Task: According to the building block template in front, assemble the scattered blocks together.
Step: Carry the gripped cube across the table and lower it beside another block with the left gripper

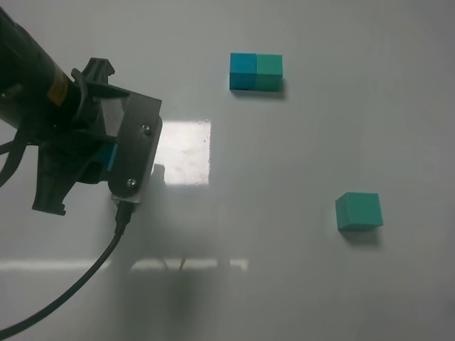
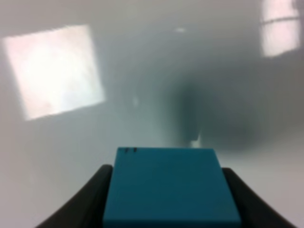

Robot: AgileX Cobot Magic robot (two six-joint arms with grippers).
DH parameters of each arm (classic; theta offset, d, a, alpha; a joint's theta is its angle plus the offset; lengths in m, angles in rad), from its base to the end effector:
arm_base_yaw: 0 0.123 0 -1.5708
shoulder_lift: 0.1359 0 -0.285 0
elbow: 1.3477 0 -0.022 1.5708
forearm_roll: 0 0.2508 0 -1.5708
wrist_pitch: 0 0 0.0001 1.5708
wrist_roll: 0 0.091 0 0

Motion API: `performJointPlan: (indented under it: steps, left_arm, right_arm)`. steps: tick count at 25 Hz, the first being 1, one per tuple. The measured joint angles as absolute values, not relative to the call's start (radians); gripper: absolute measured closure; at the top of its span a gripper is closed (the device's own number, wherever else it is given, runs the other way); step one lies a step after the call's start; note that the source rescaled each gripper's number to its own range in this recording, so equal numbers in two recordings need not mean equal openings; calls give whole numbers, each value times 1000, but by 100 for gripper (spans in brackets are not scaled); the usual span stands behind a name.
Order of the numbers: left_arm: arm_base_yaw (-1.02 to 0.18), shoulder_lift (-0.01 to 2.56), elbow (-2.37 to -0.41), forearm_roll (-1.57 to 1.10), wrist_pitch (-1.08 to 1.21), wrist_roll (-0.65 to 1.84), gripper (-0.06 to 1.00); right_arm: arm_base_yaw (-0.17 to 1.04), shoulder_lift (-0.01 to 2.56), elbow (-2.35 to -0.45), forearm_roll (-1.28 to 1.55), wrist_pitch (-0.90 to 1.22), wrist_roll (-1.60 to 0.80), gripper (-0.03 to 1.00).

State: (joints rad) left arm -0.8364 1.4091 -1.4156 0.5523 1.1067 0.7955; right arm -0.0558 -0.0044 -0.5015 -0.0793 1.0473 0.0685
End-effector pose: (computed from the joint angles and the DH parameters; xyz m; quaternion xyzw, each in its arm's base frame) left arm 0.2242 -0.1846 0.3881 0.7081 0.5972 0.2625 0.2703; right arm -0.0056 -0.0059 0.2790 0.0540 0.8458 -0.0363 0.5296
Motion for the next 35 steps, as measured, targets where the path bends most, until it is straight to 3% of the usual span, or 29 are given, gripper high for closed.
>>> performJointPlan:
  steps: [14, 35]
  left_arm:
    - [-939, 1783, -1886, 567, 1214, 687, 90]
    - [-949, 1893, -1970, 491, 1221, 655, 90]
  right_arm:
    - [-56, -4, -501, -79, 1047, 68, 87]
    - [-56, -4, -501, -79, 1047, 68, 87]
